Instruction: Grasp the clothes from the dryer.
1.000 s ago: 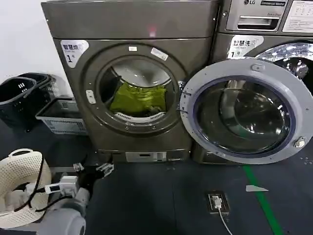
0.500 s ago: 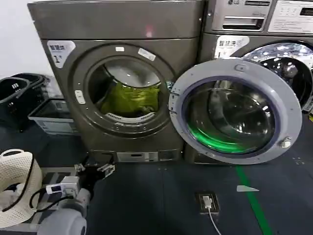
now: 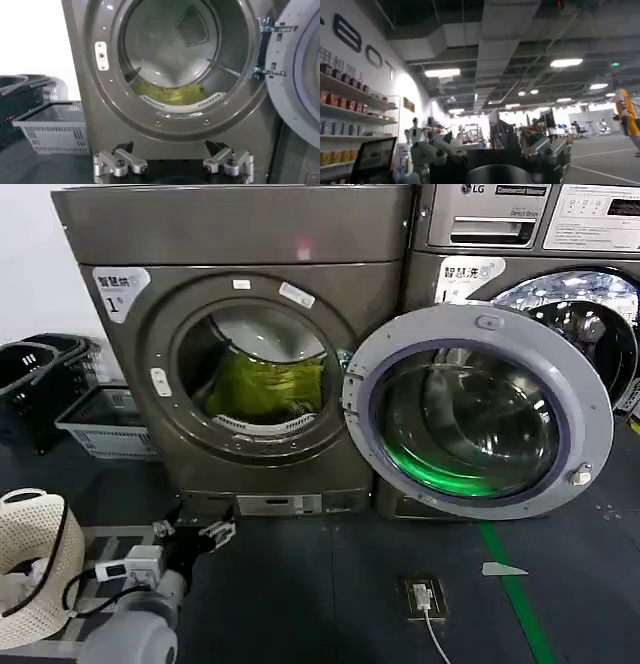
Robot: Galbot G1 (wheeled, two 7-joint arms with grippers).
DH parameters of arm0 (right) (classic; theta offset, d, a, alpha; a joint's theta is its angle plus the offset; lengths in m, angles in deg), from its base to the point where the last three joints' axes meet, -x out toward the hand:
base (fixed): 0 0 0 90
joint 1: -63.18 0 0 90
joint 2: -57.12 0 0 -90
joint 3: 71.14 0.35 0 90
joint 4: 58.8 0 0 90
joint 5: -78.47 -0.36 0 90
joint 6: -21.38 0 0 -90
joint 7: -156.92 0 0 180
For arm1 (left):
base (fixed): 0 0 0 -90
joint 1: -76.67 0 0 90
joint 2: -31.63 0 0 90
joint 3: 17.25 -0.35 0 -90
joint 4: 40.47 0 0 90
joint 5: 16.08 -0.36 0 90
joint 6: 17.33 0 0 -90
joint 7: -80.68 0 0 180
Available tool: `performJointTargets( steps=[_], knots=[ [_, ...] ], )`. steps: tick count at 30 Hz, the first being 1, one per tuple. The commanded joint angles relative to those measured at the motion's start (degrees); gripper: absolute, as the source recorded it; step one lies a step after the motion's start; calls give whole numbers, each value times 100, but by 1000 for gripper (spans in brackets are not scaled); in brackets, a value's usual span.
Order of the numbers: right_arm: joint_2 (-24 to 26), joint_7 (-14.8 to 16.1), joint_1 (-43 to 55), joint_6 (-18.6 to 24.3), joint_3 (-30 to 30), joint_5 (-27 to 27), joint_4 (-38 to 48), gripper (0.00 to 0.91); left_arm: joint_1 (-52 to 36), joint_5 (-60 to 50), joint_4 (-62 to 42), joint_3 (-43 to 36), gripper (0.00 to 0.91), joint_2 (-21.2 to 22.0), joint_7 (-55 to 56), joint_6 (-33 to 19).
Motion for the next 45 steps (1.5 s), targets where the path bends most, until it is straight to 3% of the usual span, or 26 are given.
performJointTargets(
  steps=[1,45],
  knots=[
    [3,-28,13,21,-5,-28,-25,907,11,-24,-14,-12,907,-2,-8,280],
    [-38,-65,28,53,8,-102,-13,907,10,-493,-70,-135,907,12,-250,280]
  ],
)
